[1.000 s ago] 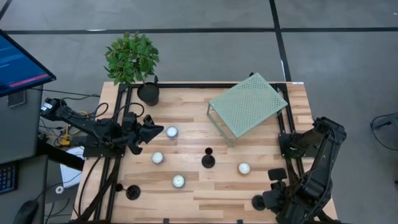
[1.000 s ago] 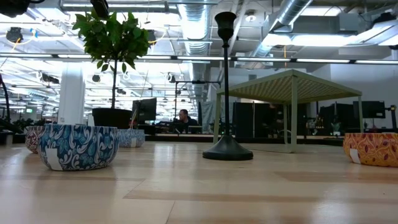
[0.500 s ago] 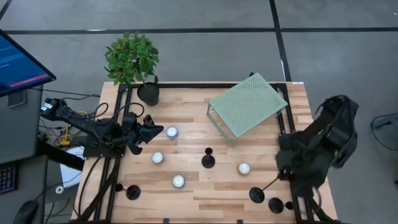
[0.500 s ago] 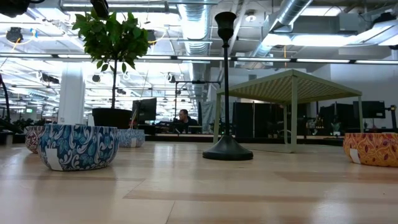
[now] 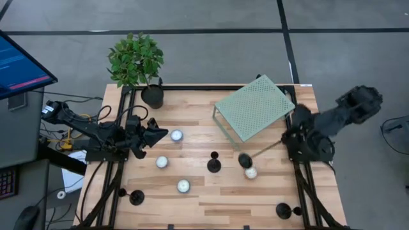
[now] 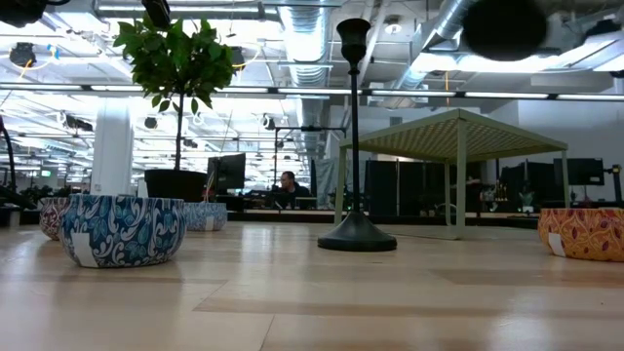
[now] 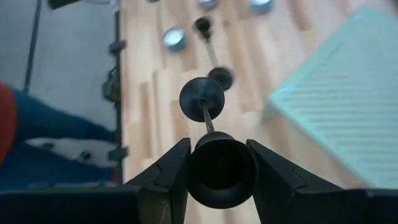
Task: Pick & Place candle stick holders
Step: Put the black candle holder on the shelf
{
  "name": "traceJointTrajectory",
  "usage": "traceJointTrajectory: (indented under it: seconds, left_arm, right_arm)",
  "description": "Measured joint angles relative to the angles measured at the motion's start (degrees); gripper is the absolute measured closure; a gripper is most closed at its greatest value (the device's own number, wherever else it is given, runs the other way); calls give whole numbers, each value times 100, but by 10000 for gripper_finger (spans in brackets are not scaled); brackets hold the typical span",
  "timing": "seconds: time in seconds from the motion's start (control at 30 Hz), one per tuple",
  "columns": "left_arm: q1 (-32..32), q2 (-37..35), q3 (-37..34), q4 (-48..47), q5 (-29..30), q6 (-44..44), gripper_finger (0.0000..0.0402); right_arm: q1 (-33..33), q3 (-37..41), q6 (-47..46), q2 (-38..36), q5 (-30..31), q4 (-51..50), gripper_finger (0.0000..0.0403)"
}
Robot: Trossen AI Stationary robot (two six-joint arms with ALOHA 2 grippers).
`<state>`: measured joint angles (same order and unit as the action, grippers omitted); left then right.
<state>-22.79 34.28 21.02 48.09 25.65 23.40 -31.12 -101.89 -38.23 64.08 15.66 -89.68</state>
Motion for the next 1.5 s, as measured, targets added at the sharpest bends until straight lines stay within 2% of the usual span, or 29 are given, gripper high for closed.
traceJointTrajectory:
  seconds: [0.4, 0.73, 0.83, 1.0, 1.5]
  left_arm:
    - [1, 0, 0, 1, 0, -52, 361]
    - [0, 0, 0, 7, 0, -46, 361]
    - [1, 0, 0, 10, 0, -42, 361]
    - [0, 0, 0, 27, 0, -42, 361]
    - [0, 1, 0, 44, 0, -57, 361]
  right_arm:
    - [2336, -274, 2018, 34, 96, -8, 277]
    - [3957, -1280, 3161, 800, 71, -33, 277]
    - [4355, -1496, 3282, 1089, -163, -32, 277]
    - [4765, -1572, 3387, 1427, -664, -36, 277]
    - [5008, -1579, 3542, 1883, -676, -34, 277]
